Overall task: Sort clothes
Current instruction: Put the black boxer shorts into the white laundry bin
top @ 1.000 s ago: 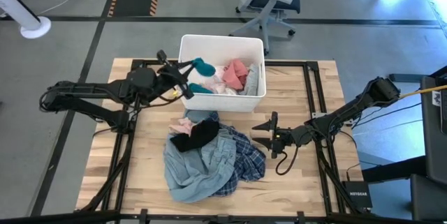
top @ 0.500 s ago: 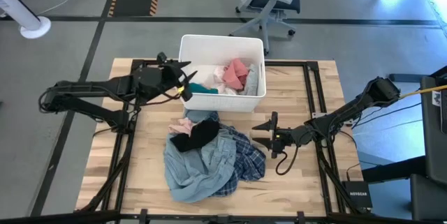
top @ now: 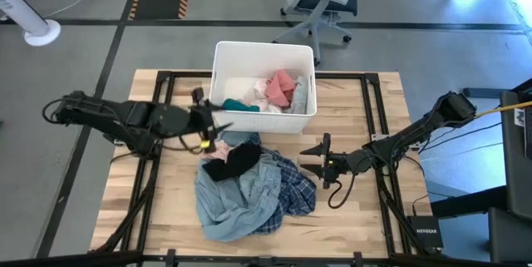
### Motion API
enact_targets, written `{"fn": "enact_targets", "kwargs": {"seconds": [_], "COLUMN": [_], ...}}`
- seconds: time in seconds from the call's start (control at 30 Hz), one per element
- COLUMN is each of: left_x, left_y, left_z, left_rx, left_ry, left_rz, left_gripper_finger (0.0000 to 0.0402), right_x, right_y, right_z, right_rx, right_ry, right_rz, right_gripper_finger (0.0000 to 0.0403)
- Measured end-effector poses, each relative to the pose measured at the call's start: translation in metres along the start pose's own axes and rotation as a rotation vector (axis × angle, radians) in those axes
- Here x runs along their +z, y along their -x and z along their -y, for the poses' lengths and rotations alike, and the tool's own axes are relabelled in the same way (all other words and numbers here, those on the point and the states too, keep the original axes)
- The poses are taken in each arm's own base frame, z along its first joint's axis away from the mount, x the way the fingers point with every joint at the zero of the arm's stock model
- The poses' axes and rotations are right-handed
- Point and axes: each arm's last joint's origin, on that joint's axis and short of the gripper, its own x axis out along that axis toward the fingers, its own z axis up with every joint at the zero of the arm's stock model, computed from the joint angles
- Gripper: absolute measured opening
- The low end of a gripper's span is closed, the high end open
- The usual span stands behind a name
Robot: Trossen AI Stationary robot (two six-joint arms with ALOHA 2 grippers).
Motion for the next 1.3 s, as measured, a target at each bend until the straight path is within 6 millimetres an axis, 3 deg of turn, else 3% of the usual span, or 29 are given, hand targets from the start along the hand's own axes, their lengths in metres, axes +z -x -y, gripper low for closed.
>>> {"fn": "enact_targets", "kwargs": {"seconds": [0.27,0.5,0.8,1.3], "left_x": [-0.028,-0.066,-0.117,-0.136], "left_y": [0.009,0.000,-0.016,-0.030], "left_z": [0.029,0.052,0.076,0.086], "left_rx": [-0.116,-0.148,-0.324,-0.464], "left_ry": [0.066,0.117,0.244,0.442], "left_rz": [-0.144,-0.256,-0.366,-0.285], "left_gripper_finger": [0.0198,0.0198,0.0198,0.0198], "right_x": [0.000,0.000,0.000,0.000], "right_y": [0.000,0.000,0.000,0.000], "right_z": [0.000,0.000,0.000,0.000], "right_rx": [0.000,-0.002,-0.002,-0.002], "right_ry": [-0.003,-0.004,0.000,0.003], "right_rz": [0.001,0.002,0.002,0.003], "right_gripper_finger": [0.0232,0.0232,0.0232,0.0232]}}
